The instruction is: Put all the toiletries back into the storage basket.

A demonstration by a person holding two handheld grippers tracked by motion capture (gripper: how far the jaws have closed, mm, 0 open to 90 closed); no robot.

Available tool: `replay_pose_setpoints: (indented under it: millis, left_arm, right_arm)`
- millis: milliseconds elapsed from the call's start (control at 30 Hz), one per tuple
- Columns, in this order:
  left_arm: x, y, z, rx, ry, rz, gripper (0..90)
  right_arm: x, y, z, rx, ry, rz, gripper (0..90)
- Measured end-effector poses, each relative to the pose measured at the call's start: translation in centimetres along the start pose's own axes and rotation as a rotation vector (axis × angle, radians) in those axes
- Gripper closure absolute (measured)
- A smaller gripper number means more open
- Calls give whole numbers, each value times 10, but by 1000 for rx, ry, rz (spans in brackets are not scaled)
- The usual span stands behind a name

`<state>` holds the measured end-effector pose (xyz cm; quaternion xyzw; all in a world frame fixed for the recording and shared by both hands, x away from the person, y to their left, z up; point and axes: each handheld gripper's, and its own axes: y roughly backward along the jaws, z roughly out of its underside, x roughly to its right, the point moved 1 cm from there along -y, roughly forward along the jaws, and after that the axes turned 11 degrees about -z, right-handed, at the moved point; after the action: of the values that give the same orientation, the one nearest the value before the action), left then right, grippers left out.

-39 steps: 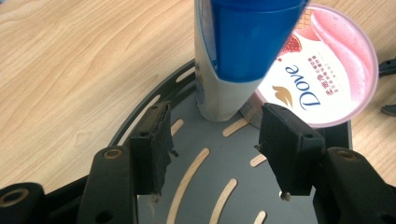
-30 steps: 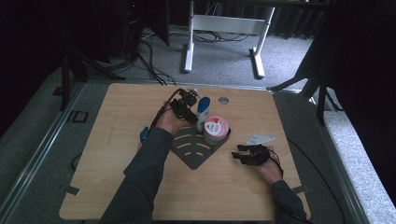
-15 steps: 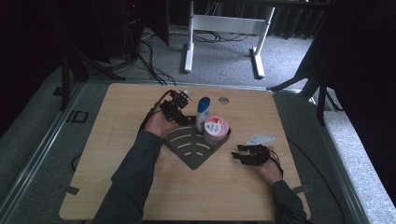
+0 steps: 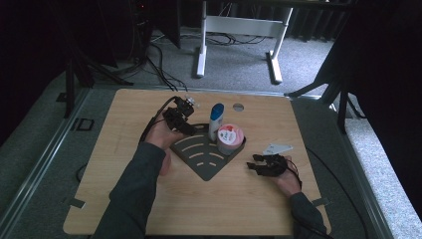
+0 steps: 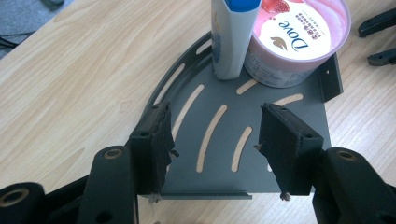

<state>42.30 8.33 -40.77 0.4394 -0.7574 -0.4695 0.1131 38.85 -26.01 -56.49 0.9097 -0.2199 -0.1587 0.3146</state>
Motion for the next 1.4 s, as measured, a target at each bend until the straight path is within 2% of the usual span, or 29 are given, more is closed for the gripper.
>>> replay_pose_setpoints:
  millis: [300,900,1300,1400]
  left_arm:
    - [-5,10,7,36,6,-6,446]
    - [-21,26,35,46,33,-19,432]
    - [-30,31,61,62,51,-13,401]
    - [-33,33,69,60,68,-14,401]
  right_arm:
    - [0,0,0,0,-1,0,527]
    - [0,0,0,0,-2,1,526]
    - [-1,0,0,-1,-3,2,524]
    - [-1,0,0,0,-3,2,524]
